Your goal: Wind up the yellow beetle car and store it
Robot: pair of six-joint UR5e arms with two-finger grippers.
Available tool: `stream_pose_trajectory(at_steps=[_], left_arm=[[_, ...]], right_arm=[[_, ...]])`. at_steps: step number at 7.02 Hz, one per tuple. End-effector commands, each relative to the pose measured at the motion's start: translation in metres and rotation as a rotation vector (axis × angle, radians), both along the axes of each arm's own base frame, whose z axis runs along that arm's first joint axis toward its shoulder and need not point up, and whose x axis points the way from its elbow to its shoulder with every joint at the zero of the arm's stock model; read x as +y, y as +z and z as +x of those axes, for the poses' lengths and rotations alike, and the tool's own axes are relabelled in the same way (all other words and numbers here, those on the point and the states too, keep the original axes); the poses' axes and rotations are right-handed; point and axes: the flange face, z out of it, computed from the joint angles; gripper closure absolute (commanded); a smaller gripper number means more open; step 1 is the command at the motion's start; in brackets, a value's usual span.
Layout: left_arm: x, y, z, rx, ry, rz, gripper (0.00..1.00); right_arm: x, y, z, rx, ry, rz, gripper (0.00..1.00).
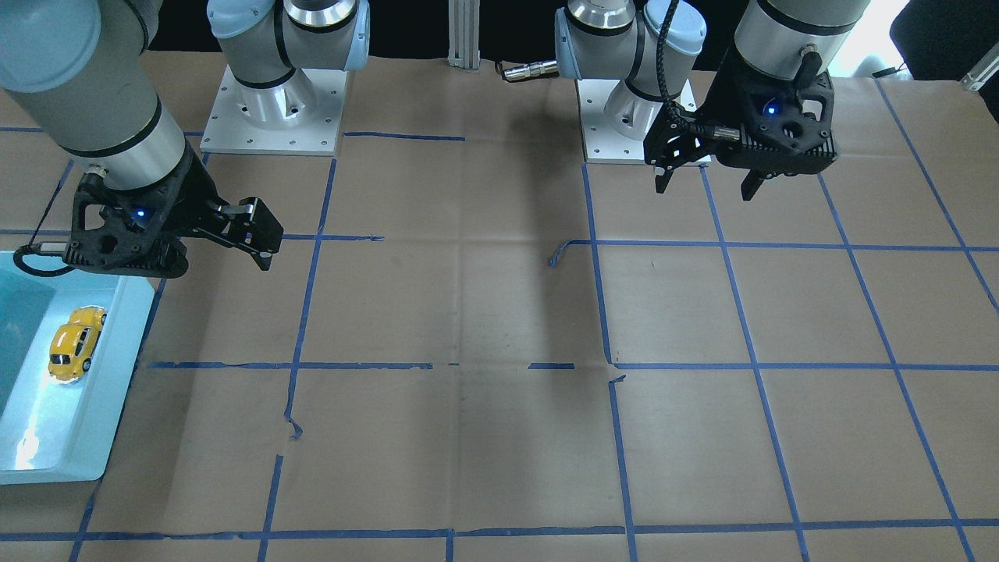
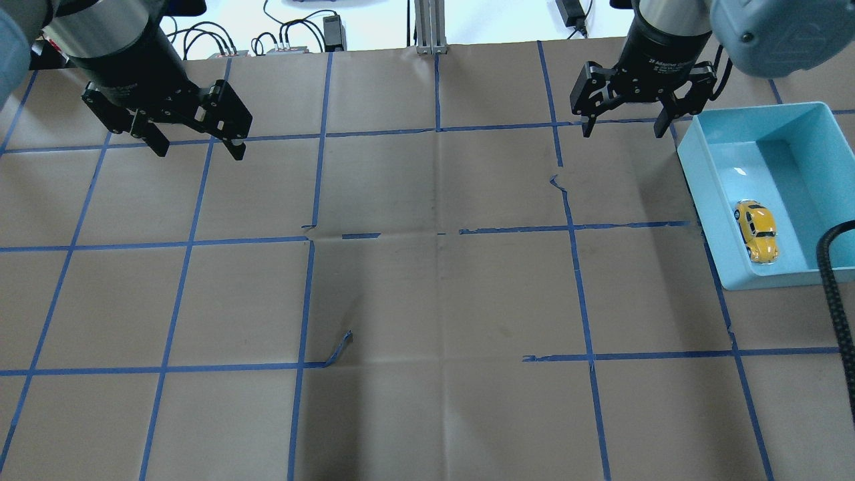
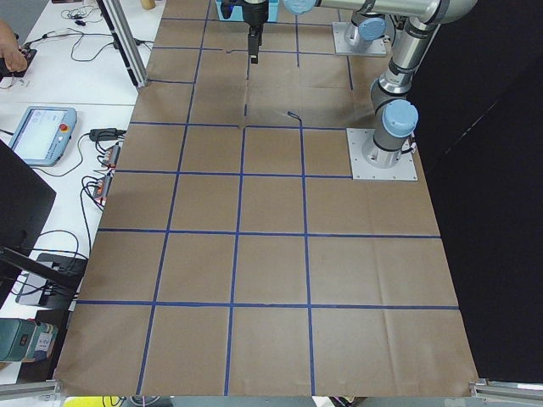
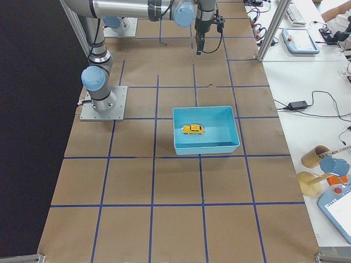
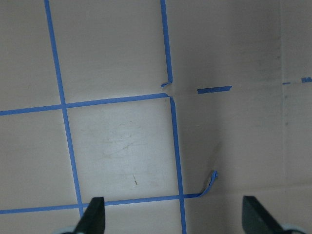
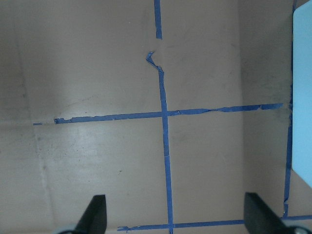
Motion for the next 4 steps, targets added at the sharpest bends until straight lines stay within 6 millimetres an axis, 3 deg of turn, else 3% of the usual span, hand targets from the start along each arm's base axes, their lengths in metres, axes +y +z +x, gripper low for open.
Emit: stream_pose_trajectory(at_steps=[1, 4], left_arm=[[0.000, 0.000, 0.000, 0.000, 0.000, 0.000, 0.00], [0.000, 0.000, 0.000, 0.000, 0.000, 0.000, 0.00]], right_arm=[[0.000, -0.005, 0.001, -0.004, -0.010, 0.001, 0.00], [0.004, -0.016, 0.001, -0.005, -0.002, 0.026, 0.00]])
